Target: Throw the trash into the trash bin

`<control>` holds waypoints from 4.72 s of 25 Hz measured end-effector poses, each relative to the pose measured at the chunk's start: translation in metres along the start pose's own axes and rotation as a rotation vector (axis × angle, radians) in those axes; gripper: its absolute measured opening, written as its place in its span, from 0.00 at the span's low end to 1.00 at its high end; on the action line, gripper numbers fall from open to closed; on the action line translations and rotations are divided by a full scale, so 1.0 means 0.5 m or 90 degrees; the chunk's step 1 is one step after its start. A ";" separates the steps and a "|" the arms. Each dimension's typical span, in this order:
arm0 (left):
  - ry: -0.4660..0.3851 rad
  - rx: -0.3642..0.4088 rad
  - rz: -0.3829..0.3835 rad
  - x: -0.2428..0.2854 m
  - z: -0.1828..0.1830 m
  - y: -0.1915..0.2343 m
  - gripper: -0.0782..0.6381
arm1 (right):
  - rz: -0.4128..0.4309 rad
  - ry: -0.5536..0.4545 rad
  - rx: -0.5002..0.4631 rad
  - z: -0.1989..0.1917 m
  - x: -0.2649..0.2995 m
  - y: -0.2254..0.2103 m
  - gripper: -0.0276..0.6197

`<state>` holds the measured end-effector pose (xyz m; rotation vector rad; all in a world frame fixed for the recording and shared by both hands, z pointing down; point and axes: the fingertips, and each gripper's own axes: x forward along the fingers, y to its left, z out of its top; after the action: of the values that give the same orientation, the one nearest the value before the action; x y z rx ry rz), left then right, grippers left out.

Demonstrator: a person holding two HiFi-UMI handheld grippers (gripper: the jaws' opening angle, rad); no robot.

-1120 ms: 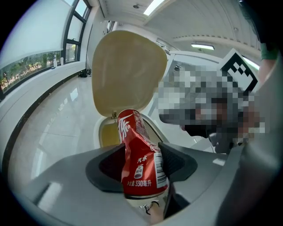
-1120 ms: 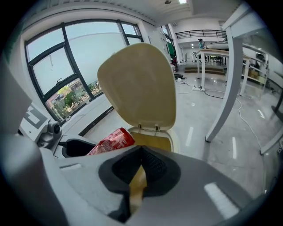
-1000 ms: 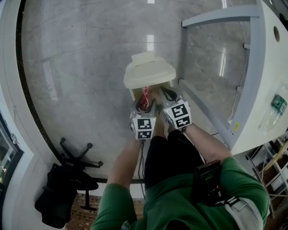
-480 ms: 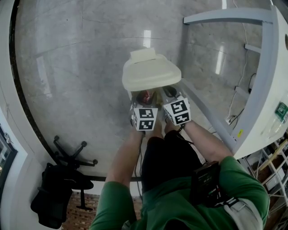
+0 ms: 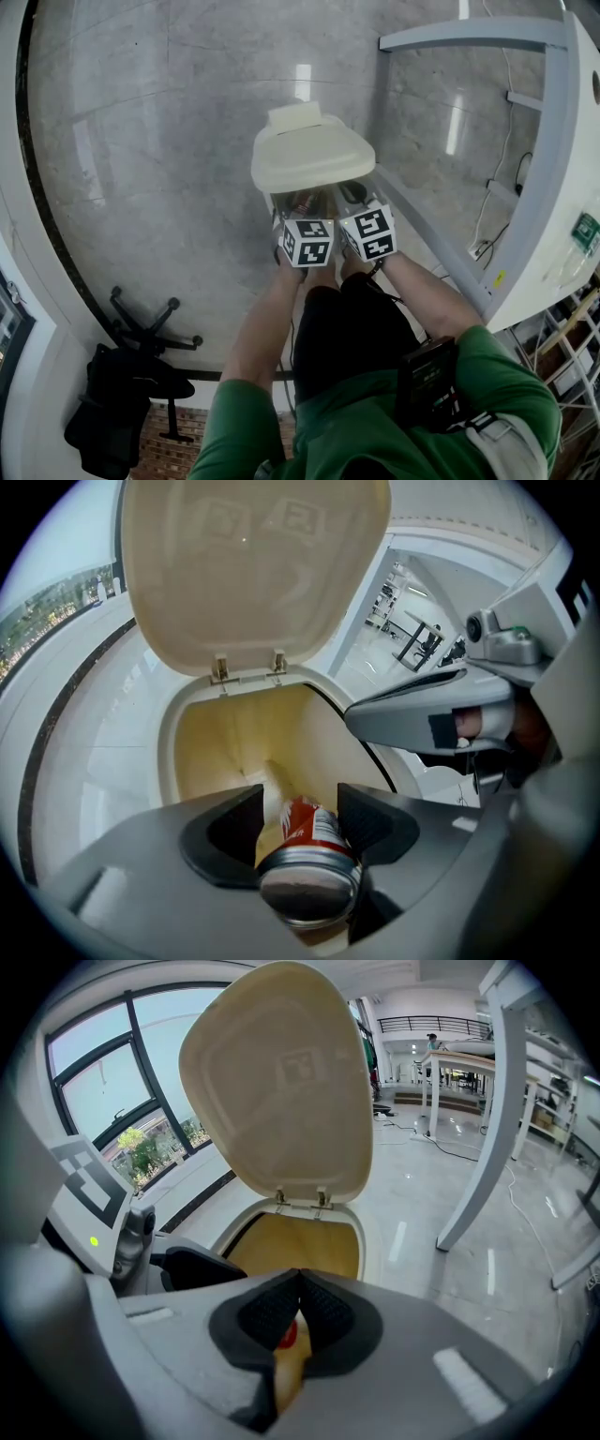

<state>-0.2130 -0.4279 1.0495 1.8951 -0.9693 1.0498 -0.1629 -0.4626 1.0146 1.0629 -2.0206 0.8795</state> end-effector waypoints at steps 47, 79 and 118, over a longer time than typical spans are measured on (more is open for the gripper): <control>-0.441 0.007 0.128 -0.690 0.281 -0.126 0.11 | 0.050 -0.228 -0.105 0.342 -0.584 0.180 0.05; -0.681 0.077 0.222 -1.120 0.216 -0.617 0.11 | 0.143 -0.523 -0.175 0.264 -1.222 0.254 0.05; -0.704 0.099 0.010 -1.249 0.146 -0.702 0.11 | 0.015 -0.591 -0.121 0.206 -1.387 0.357 0.05</control>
<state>-0.1201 -0.1809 0.3793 2.6237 -1.4911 -0.0293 -0.0421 -0.1870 0.3569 1.5017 -2.7792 0.1619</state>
